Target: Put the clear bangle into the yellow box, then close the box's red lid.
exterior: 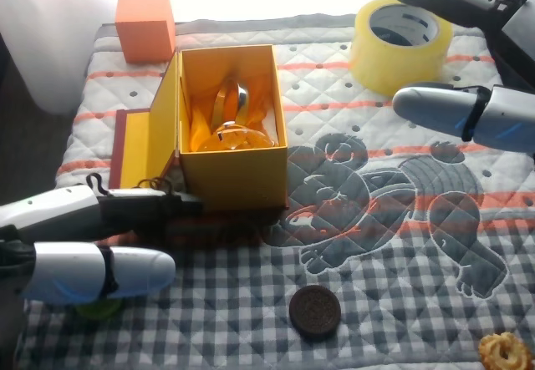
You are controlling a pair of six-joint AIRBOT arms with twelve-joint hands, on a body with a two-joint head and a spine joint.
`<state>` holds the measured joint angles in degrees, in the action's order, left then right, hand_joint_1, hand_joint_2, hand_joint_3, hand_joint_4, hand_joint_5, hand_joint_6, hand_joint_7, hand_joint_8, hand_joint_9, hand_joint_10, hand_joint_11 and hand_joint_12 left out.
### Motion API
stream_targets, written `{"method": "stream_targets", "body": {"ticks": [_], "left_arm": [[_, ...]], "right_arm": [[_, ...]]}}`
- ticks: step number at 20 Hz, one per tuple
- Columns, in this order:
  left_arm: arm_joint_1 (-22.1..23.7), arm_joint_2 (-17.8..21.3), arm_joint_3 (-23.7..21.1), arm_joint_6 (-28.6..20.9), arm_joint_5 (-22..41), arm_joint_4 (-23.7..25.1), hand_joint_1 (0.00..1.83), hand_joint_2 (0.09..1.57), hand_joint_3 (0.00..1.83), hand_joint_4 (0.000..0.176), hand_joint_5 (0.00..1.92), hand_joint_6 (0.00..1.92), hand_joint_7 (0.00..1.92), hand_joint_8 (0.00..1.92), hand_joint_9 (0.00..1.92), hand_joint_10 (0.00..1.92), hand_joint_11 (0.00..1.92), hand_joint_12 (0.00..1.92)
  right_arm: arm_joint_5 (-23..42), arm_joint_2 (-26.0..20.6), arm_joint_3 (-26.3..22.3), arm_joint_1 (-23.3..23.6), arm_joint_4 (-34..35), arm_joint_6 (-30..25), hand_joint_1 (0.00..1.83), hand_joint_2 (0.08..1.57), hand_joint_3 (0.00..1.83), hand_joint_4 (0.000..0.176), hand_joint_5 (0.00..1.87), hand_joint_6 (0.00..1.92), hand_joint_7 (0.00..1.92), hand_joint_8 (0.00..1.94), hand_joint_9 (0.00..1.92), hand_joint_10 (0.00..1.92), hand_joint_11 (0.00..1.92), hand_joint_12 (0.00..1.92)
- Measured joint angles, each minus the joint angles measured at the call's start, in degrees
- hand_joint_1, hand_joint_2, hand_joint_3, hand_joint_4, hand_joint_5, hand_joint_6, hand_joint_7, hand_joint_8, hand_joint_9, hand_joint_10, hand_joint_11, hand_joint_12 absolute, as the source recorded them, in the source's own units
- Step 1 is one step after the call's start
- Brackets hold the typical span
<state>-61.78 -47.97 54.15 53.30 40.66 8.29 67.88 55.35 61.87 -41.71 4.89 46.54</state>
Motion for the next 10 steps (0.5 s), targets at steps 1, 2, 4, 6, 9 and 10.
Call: {"method": "stream_targets", "body": {"ticks": [1,2,4,6,9,10], "left_arm": [[0.0,0.17,0.0,0.66,-0.13,-0.22,0.47,1.22,0.0,0.0,0.19,0.01,0.14,0.01,0.11,0.0,0.13,0.15],[0.0,0.39,-0.02,0.92,-0.28,-1.01,0.48,1.22,0.0,0.0,0.2,0.01,0.15,0.01,0.11,0.0,0.12,0.14],[-0.66,1.51,-1.09,3.61,-0.28,-4.04,0.44,1.23,0.0,0.0,0.19,0.0,0.13,0.0,0.1,0.0,0.09,0.13],[-1.4,2.6,-1.38,5.2,-0.33,-6.01,0.4,1.23,0.0,0.0,0.22,0.01,0.14,0.0,0.11,0.0,0.1,0.13],[-2.1,3.61,-1.49,7.21,1.53,-10.38,0.34,1.25,0.0,0.0,0.17,0.0,0.08,0.0,0.07,0.0,0.07,0.11],[-2.49,3.89,-1.99,8.48,2.49,-12.2,0.4,1.24,0.0,0.0,0.18,0.0,0.08,0.0,0.08,0.0,0.07,0.11]], "right_arm": [[0.04,0.0,0.0,-0.26,0.13,0.0,0.21,1.1,0.01,0.095,0.23,0.0,0.48,0.0,0.29,0.0,0.04,0.23],[-0.09,0.0,0.0,-0.42,0.15,-0.04,0.21,1.09,0.0,0.088,0.23,0.0,0.49,0.0,0.3,0.0,0.0,0.37],[0.0,0.0,0.0,-0.42,0.02,-0.22,0.21,1.1,0.0,0.081,0.22,0.0,0.49,0.0,0.3,0.0,0.0,0.38],[-0.04,0.0,0.0,-0.44,0.31,-0.22,0.21,1.1,0.0,0.079,0.21,0.0,0.5,0.0,0.3,0.0,0.0,0.4],[-0.04,0.0,-0.11,-0.98,0.37,-0.24,0.2,1.12,0.01,0.066,0.21,0.0,0.5,0.0,0.3,0.0,0.0,0.4],[-0.09,0.0,-0.11,-0.98,0.42,-0.24,0.19,1.12,0.0,0.073,0.21,0.0,0.5,0.0,0.29,0.0,0.0,0.38]]}}
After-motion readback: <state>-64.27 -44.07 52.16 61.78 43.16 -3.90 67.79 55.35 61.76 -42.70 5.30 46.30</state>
